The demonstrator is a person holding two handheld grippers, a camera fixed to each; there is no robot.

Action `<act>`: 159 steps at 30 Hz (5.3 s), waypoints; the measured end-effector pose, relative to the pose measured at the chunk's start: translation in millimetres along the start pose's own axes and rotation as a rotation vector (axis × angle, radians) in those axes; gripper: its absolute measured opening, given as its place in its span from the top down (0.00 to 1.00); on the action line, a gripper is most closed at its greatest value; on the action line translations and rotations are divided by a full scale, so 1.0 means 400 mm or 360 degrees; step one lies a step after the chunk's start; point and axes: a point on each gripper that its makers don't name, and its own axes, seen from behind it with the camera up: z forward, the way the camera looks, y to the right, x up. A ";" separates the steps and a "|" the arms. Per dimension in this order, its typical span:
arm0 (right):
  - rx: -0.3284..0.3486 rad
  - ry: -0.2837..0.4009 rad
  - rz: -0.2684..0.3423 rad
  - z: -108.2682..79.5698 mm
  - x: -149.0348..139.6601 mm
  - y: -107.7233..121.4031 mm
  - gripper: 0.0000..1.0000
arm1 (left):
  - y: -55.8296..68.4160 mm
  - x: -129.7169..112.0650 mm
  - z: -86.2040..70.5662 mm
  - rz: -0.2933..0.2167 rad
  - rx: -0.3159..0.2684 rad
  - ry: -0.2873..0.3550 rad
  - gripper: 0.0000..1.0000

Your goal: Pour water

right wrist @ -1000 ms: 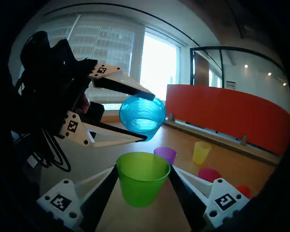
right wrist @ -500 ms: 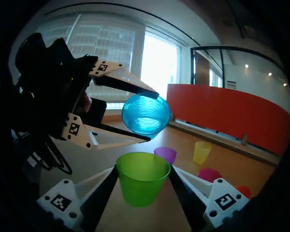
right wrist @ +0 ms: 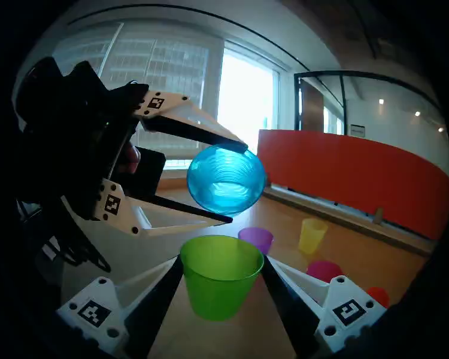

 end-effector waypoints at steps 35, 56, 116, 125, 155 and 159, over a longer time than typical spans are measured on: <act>-0.0003 0.0009 0.0000 -0.005 0.004 0.002 0.06 | -0.002 0.032 -0.012 0.0166 0.0024 0.0002 0.11; -0.0010 0.0014 -0.0006 -0.009 0.002 0.006 0.06 | -0.003 0.031 -0.002 0.0260 0.0038 0.0003 0.11; -0.0029 0.0029 -0.0009 -0.017 0.012 0.011 0.06 | -0.011 0.061 -0.007 0.0501 0.0079 -0.0006 0.11; -0.0029 0.0029 -0.0006 -0.016 0.010 0.011 0.06 | -0.027 0.068 -0.009 0.0538 0.0078 -0.0004 0.11; -0.0037 0.0036 -0.0005 -0.016 0.010 0.017 0.06 | -0.037 0.084 -0.019 0.0657 0.0078 0.0007 0.11; -0.0036 0.0035 -0.0005 -0.016 0.011 0.015 0.06 | -0.030 0.088 -0.019 0.0676 0.0079 0.0012 0.11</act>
